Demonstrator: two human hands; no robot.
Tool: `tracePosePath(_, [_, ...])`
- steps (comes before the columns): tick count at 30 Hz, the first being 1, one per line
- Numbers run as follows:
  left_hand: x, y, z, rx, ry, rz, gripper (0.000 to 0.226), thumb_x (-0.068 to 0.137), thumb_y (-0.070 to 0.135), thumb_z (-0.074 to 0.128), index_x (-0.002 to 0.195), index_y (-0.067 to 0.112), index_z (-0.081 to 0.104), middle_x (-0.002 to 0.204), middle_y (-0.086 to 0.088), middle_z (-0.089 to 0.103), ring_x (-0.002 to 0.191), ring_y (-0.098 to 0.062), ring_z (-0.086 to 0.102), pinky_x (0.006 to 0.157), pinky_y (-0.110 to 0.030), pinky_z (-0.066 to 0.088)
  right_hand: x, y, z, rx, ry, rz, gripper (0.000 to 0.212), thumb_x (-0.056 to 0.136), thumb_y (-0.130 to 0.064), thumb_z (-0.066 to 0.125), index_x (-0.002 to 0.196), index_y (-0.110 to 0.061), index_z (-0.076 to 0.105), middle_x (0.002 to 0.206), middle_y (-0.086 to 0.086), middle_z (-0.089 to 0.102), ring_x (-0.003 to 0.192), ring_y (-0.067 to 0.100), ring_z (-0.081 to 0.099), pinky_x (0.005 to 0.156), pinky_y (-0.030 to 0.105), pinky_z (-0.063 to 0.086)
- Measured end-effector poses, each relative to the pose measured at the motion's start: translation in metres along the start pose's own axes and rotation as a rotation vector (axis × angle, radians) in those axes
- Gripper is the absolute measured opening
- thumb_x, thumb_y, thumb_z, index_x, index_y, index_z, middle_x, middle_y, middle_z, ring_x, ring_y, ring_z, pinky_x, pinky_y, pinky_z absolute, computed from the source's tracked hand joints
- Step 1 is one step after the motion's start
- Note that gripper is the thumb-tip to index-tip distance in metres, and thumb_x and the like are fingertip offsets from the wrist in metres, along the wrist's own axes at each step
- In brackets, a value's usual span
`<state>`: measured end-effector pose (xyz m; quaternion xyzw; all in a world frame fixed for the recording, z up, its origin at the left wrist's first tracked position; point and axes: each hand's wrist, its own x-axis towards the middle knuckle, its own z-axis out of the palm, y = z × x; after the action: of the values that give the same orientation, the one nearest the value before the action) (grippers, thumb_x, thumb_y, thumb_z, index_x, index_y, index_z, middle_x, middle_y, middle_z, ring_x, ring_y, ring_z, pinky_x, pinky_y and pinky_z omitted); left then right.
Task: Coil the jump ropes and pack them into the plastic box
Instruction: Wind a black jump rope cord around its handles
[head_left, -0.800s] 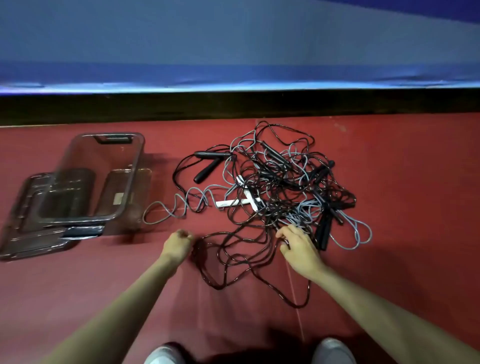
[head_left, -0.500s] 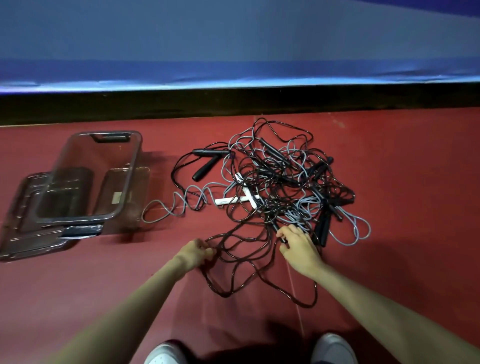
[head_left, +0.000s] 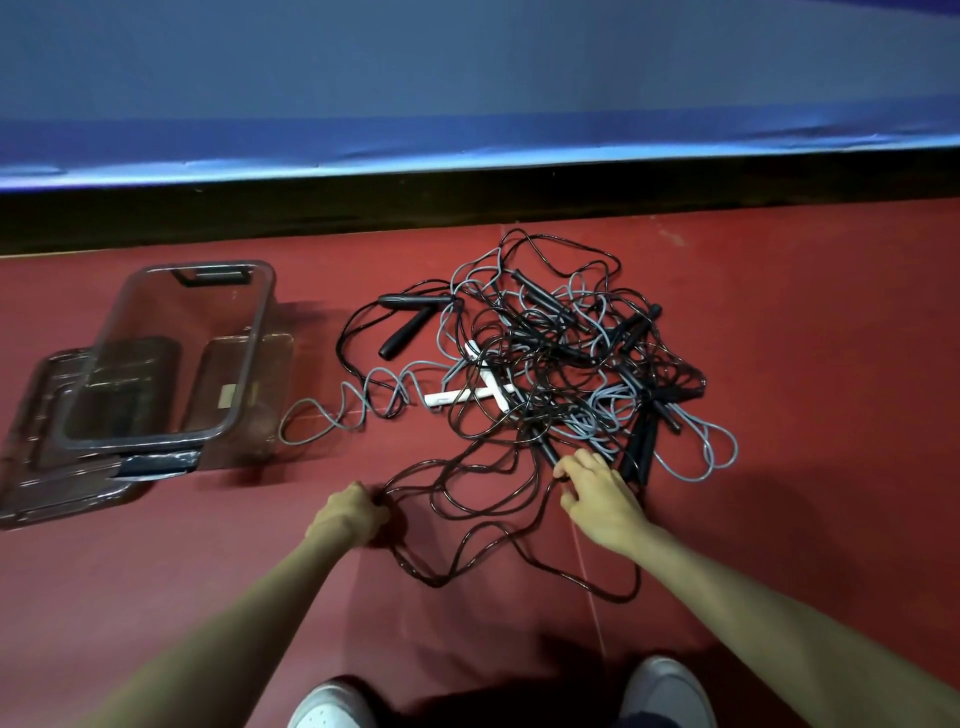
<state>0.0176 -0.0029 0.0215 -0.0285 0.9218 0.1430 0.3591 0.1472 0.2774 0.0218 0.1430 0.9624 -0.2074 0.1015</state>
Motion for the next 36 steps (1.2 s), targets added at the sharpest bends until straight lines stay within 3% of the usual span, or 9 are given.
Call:
tracePosePath(3, [0.003, 0.003, 0.005, -0.337, -0.005, -0.053, 0.01, 0.088, 0.006, 0.055, 0.09, -0.001, 0.062, 0.068, -0.01, 0.062, 0.054, -0.021, 0.055, 0.045, -0.023, 0.046, -0.001, 0.0, -0.001, -0.012, -0.021, 0.004, 0.029, 0.091, -0.013, 0.052, 0.12, -0.018, 0.054, 0.122, -0.004, 0.048, 0.119, 0.016, 0.043, 0.099, 0.03, 0.035])
tracePosePath(6, [-0.001, 0.01, -0.001, -0.855, -0.064, -0.105, 0.015, 0.093, -0.003, 0.049, 0.082, -0.003, 0.059, 0.065, -0.014, 0.058, 0.041, -0.016, 0.057, 0.043, -0.021, 0.047, -0.001, 0.001, -0.001, -0.012, -0.036, -0.002, 0.034, 0.091, -0.008, 0.05, 0.123, -0.018, 0.053, 0.124, -0.004, 0.047, 0.12, 0.017, 0.042, 0.102, 0.03, 0.034])
tracePosePath(10, [-0.006, 0.024, -0.021, -1.447, -0.186, -0.077, 0.021, 0.099, 0.002, 0.04, 0.086, 0.004, 0.056, 0.081, -0.013, 0.058, 0.066, -0.017, 0.063, 0.045, -0.019, 0.052, 0.0, 0.001, -0.001, -0.014, -0.046, -0.005, 0.039, 0.09, -0.002, 0.046, 0.125, -0.018, 0.052, 0.125, -0.004, 0.048, 0.122, 0.017, 0.041, 0.101, 0.03, 0.034])
tracePosePath(16, [-0.018, 0.052, -0.05, -1.38, -0.151, 0.239, 0.025, 0.1, 0.001, 0.039, 0.078, 0.012, 0.047, 0.071, -0.005, 0.05, 0.048, -0.009, 0.051, 0.054, -0.021, 0.043, 0.003, 0.005, -0.001, 0.022, -0.071, 0.022, 0.032, 0.09, -0.009, 0.049, 0.121, -0.018, 0.053, 0.12, -0.003, 0.049, 0.117, 0.018, 0.044, 0.101, 0.033, 0.037])
tracePosePath(21, [-0.036, 0.074, -0.075, -1.074, -0.086, 0.522, 0.028, 0.099, 0.016, 0.049, 0.071, 0.016, 0.047, 0.059, 0.004, 0.032, 0.049, -0.008, 0.024, 0.051, -0.022, 0.021, 0.015, -0.014, -0.022, 0.319, 0.088, 0.048, 0.023, 0.084, 0.002, 0.054, 0.101, -0.011, 0.061, 0.078, -0.008, 0.049, 0.078, 0.015, 0.051, 0.079, 0.034, 0.047])
tracePosePath(24, [-0.053, 0.085, -0.087, -0.993, -0.053, 0.634, 0.029, 0.098, 0.02, 0.051, 0.071, 0.011, 0.055, 0.056, 0.006, 0.029, 0.051, -0.009, 0.021, 0.047, -0.019, 0.022, 0.028, -0.041, -0.044, 0.524, 0.193, -0.031, 0.032, 0.081, 0.002, 0.061, 0.108, -0.015, 0.058, 0.09, -0.009, 0.049, 0.08, 0.004, 0.047, 0.071, 0.01, 0.038])
tracePosePath(28, [-0.075, 0.094, -0.106, -0.954, -0.098, 0.768, 0.027, 0.092, 0.029, 0.057, 0.069, 0.018, 0.064, 0.055, 0.005, 0.029, 0.052, -0.011, 0.02, 0.048, -0.018, 0.022, 0.043, -0.076, -0.063, 0.668, 0.076, -0.11, 0.049, 0.081, -0.004, 0.068, 0.125, -0.02, 0.051, 0.114, -0.011, 0.05, 0.102, -0.001, 0.048, 0.08, 0.005, 0.034])
tracePosePath(33, [-0.086, 0.095, -0.123, -1.077, -0.173, 0.885, 0.021, 0.089, 0.032, 0.061, 0.075, 0.02, 0.07, 0.056, 0.003, 0.038, 0.048, -0.007, 0.019, 0.045, -0.018, 0.015, 0.048, -0.093, -0.061, 0.748, -0.055, -0.158, 0.005, 0.086, -0.011, 0.066, 0.087, -0.015, 0.066, 0.085, -0.001, 0.067, 0.078, 0.01, 0.06, 0.078, 0.024, 0.047])
tracePosePath(36, [-0.077, 0.089, -0.13, -1.223, -0.118, 0.812, 0.025, 0.088, 0.03, 0.052, 0.077, 0.012, 0.067, 0.055, 0.004, 0.039, 0.044, -0.003, 0.019, 0.042, -0.017, 0.014, 0.044, -0.087, -0.056, 0.746, -0.048, -0.128, 0.017, 0.091, -0.016, 0.062, 0.076, -0.016, 0.054, 0.069, -0.005, 0.049, 0.062, 0.007, 0.042, 0.063, 0.02, 0.037])
